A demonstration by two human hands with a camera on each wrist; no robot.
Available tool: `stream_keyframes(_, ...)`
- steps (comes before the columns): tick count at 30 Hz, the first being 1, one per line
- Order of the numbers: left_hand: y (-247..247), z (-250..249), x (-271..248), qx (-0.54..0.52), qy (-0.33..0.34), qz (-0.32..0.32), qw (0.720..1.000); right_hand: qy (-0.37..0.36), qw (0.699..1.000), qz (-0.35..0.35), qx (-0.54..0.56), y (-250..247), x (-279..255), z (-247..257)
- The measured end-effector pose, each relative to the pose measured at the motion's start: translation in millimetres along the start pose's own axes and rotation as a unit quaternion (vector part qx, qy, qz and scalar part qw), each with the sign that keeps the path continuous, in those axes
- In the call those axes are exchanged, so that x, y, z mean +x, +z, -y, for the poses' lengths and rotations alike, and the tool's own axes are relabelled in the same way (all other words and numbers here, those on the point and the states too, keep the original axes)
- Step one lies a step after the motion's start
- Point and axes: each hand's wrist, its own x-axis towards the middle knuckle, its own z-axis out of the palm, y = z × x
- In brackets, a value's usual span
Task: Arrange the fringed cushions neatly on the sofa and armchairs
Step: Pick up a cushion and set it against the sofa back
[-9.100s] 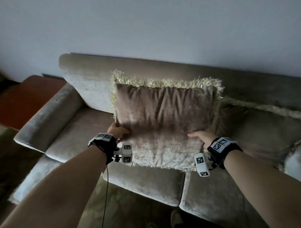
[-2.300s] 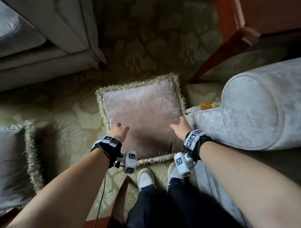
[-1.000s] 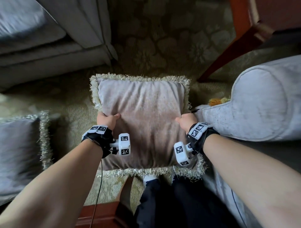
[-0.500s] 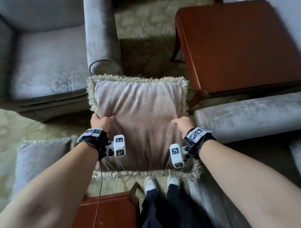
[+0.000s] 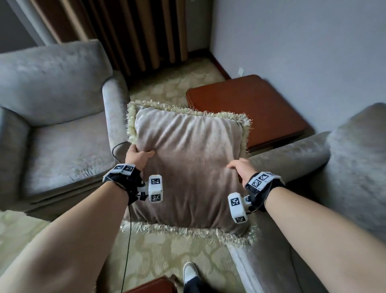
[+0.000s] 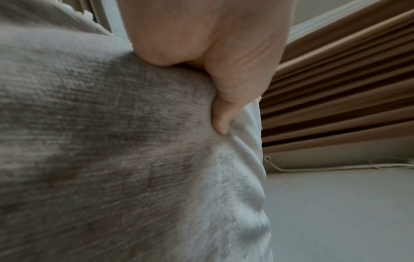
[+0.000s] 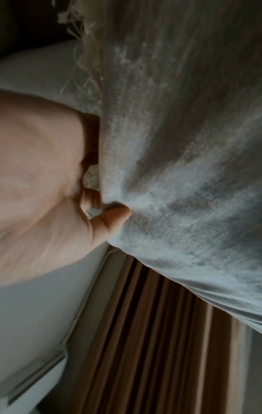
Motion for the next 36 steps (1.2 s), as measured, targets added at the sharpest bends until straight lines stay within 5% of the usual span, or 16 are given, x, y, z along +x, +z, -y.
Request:
stream_keyframes(9, 149.1, -29.7, -86.9, 0.069, 0.057, 0.141, 0.986, 0.01, 0.992, -0.074, 0.105, -202.7, -62.5, -30.9)
stream_keyframes(12, 205.2, -48.3, -162.1, 0.107, 0.075, 0.199, 0.971, -0.004, 0.982, -0.103, 0.156, -271.9, -82.3, -60.2)
stream_keyframes(21, 380.7, -12.2, -307.0, 0.155, 0.063, 0.352, 0.921, -0.026, 0.909, -0.246, 0.336, -450.6, -168.0, -166.9)
stream_keyframes(28, 468.8, 31.9, -367.8, 0.175, 0.028, 0.434, 0.883, 0.008, 0.878, -0.35, 0.328, -508.3, -181.9, -247.5)
stream_keyframes(32, 515.7, 56.8, -347.9, 0.249, -0.007, 0.482, 0.84, 0.036, 0.885, -0.374, 0.276, -519.2, -166.2, -274.6)
stream_keyframes(36, 555.2, 68.5, -333.8, 0.247, 0.024, 0.499, 0.83, 0.061, 0.888, -0.371, 0.265, -521.2, -132.4, -288.8)
